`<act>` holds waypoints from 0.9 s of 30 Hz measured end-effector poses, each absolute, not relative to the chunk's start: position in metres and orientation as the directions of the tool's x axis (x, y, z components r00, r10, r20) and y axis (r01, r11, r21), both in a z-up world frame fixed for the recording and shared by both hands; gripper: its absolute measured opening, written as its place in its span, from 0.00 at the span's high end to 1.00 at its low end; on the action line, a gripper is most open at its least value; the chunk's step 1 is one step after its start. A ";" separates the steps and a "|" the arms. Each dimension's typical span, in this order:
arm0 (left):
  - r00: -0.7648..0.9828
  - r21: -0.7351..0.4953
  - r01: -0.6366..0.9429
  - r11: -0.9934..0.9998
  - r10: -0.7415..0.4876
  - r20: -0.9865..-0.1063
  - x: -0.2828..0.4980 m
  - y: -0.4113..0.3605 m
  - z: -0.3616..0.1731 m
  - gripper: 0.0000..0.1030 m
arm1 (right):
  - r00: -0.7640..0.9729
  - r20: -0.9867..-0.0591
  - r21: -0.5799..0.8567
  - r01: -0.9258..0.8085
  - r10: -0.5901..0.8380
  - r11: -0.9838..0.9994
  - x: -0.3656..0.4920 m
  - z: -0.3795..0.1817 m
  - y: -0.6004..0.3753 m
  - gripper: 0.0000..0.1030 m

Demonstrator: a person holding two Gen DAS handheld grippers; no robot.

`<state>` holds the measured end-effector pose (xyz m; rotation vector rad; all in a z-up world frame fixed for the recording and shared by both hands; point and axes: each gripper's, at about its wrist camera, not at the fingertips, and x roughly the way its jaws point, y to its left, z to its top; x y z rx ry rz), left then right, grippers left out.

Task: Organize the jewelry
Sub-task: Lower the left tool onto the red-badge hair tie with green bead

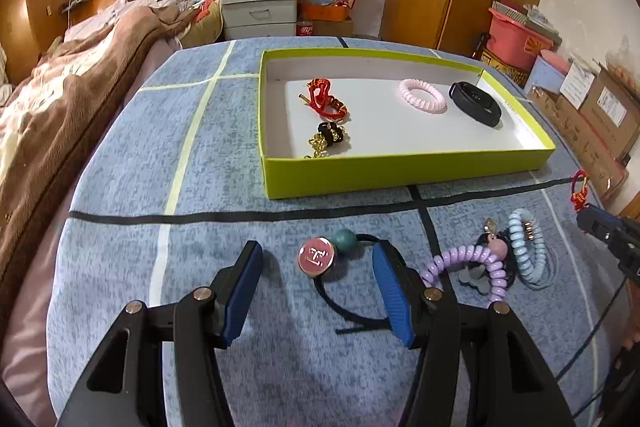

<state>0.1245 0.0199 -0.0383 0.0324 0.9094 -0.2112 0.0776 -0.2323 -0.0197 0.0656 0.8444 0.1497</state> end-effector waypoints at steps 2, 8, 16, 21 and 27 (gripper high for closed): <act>0.601 -0.050 0.201 0.978 -0.163 -0.783 0.124 0.019 -0.039 0.42 | 0.654 -0.740 0.114 -0.104 0.154 0.988 0.078 -0.020 -0.231 0.85; 0.608 -0.035 0.211 0.977 -0.159 -0.778 0.121 0.017 -0.038 0.55 | 0.652 -0.741 0.113 -0.111 0.158 0.987 0.078 -0.020 -0.227 0.85; 0.604 -0.047 0.220 0.974 -0.174 -0.778 0.119 0.015 -0.036 0.73 | 0.652 -0.741 0.116 -0.105 0.156 0.988 0.077 -0.020 -0.226 0.85; 0.600 -0.060 0.212 0.975 -0.178 -0.780 0.118 0.019 -0.035 0.90 | 0.657 -0.737 0.116 -0.105 0.157 0.988 0.076 -0.019 -0.225 0.85; 0.599 -0.083 0.210 0.974 -0.195 -0.776 0.114 0.021 -0.034 0.90 | 0.660 -0.735 0.119 -0.107 0.160 0.987 0.073 -0.018 -0.224 0.85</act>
